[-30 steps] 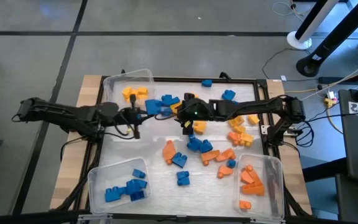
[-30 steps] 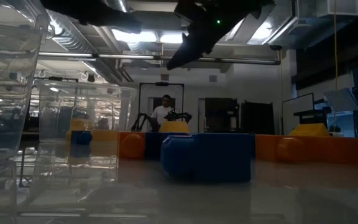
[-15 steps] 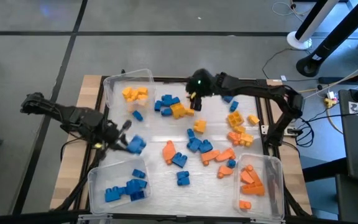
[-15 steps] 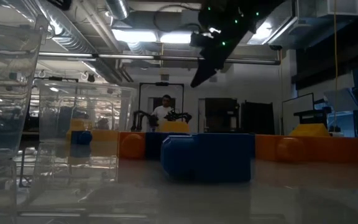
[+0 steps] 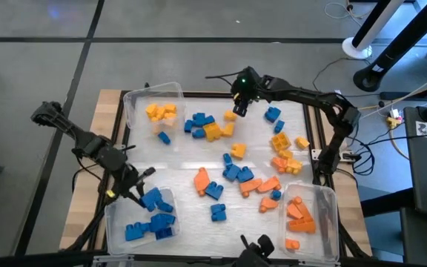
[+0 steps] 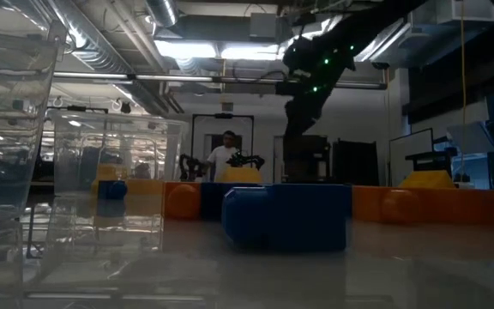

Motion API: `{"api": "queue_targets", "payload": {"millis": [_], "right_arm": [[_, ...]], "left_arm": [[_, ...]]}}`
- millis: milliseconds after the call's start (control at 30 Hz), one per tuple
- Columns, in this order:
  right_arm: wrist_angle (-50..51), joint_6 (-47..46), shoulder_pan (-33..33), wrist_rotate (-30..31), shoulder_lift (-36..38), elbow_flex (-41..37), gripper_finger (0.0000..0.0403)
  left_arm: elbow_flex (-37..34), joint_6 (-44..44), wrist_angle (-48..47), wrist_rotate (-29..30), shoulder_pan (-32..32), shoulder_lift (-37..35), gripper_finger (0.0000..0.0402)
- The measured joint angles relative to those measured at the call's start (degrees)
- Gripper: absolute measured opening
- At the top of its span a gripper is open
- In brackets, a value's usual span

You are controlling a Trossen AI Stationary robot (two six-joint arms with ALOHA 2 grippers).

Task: Sort blocks
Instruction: Put the blue game piece into the bottom left transparent bin

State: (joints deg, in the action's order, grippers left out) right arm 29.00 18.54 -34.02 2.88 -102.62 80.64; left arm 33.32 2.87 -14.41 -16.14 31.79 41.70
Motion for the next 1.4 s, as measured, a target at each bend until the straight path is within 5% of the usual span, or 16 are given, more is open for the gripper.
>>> {"api": "queue_targets", "payload": {"millis": [467,667,1100,1400], "right_arm": [[1.92,12.74,-0.57,-0.42,-6.09,-0.02,0.0198],[4.97,18.94,-0.9,4.52,-6.09,-0.02,0.0198],[8.41,16.42,-4.79,5.15,-6.09,-0.02,0.0198],[8.36,14.7,-4.6,3.58,-6.09,-0.02,0.0198]], "left_arm": [[0.0,-0.26,4.89,0.38,3.11,11.89,0.0124],[0.0,-0.01,5.0,0.91,3.11,12.81,0.0166],[0.0,1.94,4.72,0.94,3.87,12.82,0.0203],[1.15,23.57,-0.93,0.94,3.33,11.26,0.0196]]}}
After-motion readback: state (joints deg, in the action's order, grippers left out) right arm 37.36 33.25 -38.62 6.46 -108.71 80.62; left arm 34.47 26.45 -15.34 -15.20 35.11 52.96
